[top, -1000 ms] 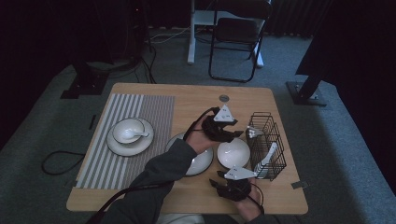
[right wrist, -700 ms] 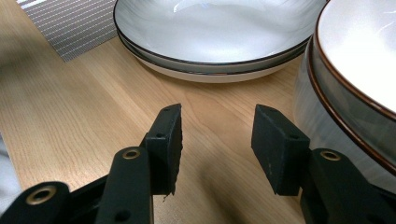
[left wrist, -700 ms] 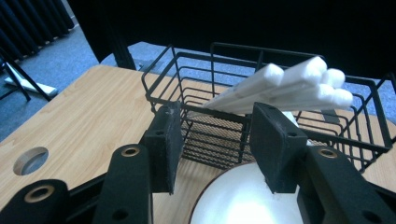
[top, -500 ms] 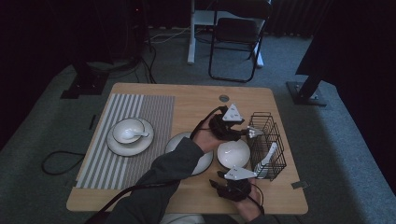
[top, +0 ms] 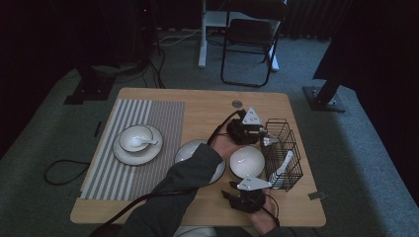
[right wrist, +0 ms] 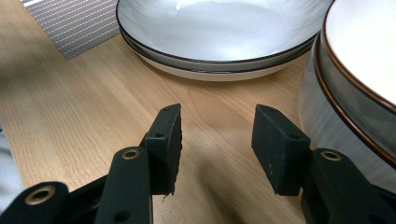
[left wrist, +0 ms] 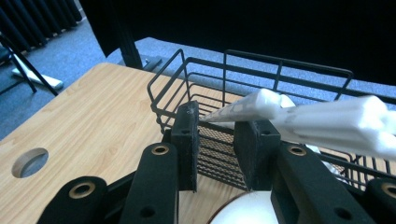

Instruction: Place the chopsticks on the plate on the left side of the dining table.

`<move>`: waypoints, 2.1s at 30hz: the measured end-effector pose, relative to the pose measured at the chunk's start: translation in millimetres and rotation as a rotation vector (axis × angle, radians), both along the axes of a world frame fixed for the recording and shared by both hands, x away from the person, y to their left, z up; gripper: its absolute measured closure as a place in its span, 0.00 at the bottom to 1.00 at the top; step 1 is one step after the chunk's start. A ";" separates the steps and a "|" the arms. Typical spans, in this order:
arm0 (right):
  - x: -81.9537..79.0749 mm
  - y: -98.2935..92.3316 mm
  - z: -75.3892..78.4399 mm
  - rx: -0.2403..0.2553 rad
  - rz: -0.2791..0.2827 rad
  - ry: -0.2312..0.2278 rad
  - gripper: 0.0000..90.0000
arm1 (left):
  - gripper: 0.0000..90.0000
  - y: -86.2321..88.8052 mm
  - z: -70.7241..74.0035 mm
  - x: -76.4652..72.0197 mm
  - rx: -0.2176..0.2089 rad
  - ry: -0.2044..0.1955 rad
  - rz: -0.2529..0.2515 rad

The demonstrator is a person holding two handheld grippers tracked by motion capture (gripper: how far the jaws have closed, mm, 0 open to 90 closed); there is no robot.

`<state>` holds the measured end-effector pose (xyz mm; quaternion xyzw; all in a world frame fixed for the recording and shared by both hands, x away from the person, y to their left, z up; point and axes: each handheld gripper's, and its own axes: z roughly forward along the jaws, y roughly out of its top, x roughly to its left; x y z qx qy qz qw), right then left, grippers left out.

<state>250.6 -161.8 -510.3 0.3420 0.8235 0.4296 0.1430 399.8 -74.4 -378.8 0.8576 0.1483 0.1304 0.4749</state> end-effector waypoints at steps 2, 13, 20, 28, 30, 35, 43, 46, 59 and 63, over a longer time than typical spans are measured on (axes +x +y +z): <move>0.0 0.4 -0.1 0.000 0.002 0.001 0.58 | 0.78 -1.5 -0.4 0.9 0.001 0.005 -0.001; -0.2 0.3 0.5 0.001 0.004 0.002 0.58 | 0.82 -15.8 -5.6 7.9 0.039 0.040 0.009; -0.3 -0.8 0.9 0.007 -0.004 -0.003 0.58 | 0.91 -17.9 -7.8 8.9 0.051 0.043 0.027; -0.5 0.0 0.7 0.003 0.000 -0.005 0.58 | 0.94 -15.8 -5.0 9.0 0.042 0.018 0.050; -0.6 -0.1 0.9 0.004 -0.001 -0.005 0.58 | 0.94 -14.0 -2.9 9.2 0.042 0.015 0.047; -0.6 0.2 0.7 0.004 0.001 -0.006 0.58 | 0.94 -11.6 1.7 7.7 0.037 0.004 0.036; -0.6 1.5 -0.1 0.004 0.003 -0.002 0.58 | 0.94 -6.1 12.9 2.7 0.019 -0.014 0.019; -0.6 2.1 -0.2 0.003 0.005 -0.002 0.58 | 0.94 -3.7 17.4 1.8 0.012 -0.020 0.012; -0.4 2.4 -0.3 0.002 0.005 0.000 0.58 | 0.94 12.7 31.6 2.8 -0.024 -0.029 0.003; -0.5 3.0 -0.5 0.000 0.007 0.002 0.58 | 0.94 18.6 34.5 3.1 -0.043 -0.018 -0.005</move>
